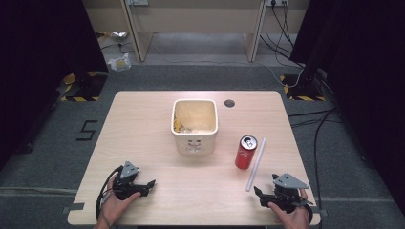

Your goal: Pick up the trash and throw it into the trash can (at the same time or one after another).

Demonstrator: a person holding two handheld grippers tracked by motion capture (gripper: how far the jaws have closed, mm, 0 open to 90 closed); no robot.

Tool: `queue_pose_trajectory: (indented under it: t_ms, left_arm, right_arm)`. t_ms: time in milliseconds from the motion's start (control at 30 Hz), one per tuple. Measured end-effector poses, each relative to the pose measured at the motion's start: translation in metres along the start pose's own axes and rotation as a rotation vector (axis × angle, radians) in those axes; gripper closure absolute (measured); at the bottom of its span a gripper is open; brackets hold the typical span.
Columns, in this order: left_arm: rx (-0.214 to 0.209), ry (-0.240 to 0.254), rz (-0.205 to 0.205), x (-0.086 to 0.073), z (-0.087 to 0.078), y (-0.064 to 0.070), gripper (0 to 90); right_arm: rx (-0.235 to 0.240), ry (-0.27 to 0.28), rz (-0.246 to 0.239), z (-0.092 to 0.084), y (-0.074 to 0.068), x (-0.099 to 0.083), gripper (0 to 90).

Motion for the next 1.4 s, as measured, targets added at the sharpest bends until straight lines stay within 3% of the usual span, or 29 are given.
queue_pose_trajectory:
  t_ms: [400, 867, 1233, 1400]
  left_arm:
    - [0.0, 0.0, -0.001, 0.0, 0.0, 0.0, 13.6]
    - [0.0, 0.0, 0.0, 0.0, 0.0, 0.0, 13.6]
    - [0.0, -0.001, 0.0, 0.0, 0.0, 0.0, 13.5]
    - [0.0, 0.0, 0.0, 0.0, 0.0, 0.0, 13.6]
  right_arm:
    - [0.002, 0.027, -0.013, -0.002, -0.002, 0.011, 15.1]
    - [0.012, 0.082, -0.025, -0.006, -0.006, 0.044, 15.1]
    - [0.047, 0.095, -0.011, 0.01, -0.012, 0.068, 15.3]
    - [0.051, 0.093, -0.027, 0.017, -0.016, 0.077, 15.3]
Point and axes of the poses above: each handheld gripper's, and its own axes: z roughly forward along the jaws, x roughly out of its top, y roughly to its right, the point moved 10 cm from there along z, roughly forward along the jaws, and after that the axes turned 14 degrees about z, right-handed, at the moved point
